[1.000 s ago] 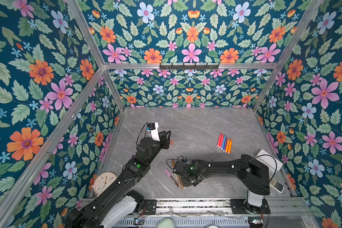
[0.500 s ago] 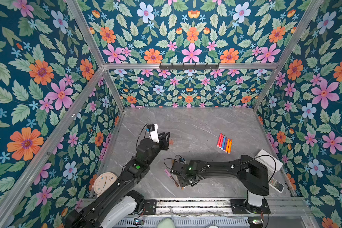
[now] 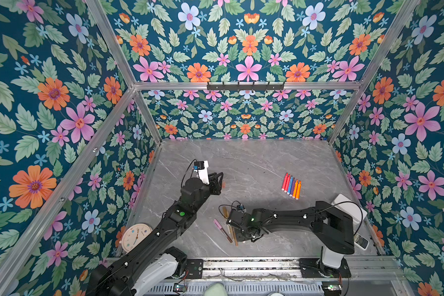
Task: Open the pen caps
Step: 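Lift the orange highlighter cap-first toward the left gripper, then reach the left gripper toward the highlighter's pinkish cap while the right gripper holds it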
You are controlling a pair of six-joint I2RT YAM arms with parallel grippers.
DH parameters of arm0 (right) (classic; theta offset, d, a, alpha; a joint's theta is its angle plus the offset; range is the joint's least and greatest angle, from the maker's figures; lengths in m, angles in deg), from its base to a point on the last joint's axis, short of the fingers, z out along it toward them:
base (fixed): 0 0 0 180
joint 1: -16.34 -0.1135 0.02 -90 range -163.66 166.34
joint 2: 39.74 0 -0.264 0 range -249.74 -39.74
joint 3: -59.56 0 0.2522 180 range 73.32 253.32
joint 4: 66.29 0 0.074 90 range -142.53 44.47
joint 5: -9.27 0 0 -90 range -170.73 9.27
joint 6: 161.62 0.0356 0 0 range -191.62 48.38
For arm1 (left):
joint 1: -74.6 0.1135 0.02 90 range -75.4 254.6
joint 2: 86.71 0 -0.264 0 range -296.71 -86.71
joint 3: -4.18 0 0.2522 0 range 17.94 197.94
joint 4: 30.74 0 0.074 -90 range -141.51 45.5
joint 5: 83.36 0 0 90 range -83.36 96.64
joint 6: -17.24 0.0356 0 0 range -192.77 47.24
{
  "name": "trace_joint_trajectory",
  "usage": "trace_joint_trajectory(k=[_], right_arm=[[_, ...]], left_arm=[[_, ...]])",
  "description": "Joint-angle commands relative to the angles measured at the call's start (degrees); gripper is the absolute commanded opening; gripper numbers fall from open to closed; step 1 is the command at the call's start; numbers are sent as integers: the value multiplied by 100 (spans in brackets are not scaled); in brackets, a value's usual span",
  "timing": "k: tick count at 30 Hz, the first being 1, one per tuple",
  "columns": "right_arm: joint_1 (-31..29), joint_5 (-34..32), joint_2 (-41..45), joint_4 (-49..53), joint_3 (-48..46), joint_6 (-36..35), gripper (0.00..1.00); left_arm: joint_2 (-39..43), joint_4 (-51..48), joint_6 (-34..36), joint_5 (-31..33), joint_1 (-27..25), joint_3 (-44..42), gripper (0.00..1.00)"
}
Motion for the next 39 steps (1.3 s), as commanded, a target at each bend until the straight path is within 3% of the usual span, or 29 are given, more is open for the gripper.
trace_joint_trajectory(k=[1,7,15,24,29,33,39], right_arm=[[196,-111,352,207,-553,156,20],[688,-172,1516,125,-1363,86,0],[1176,-293,2767,567,-1630,-603,0],[1276,-26,4350,526,-1911,-1157,0],[1415,332,4632,569,-1880,-1503,0],[1814,1023,4727,415,-1994,-1607,0],[2026,1085,4803,447,-1971,-1677,0]], left_arm=[[-345,385,-104,-308,6,183,38],[-1046,733,-340,-721,-77,457,38],[-1945,1109,-605,-978,-384,533,43],[-3464,1875,-1475,-2446,-697,923,52],[-3959,2660,-2099,-2985,-969,1026,53],[-4169,2834,-2368,-3106,-1132,1116,53],[-4307,3309,-2705,-3325,-1323,1052,52]])
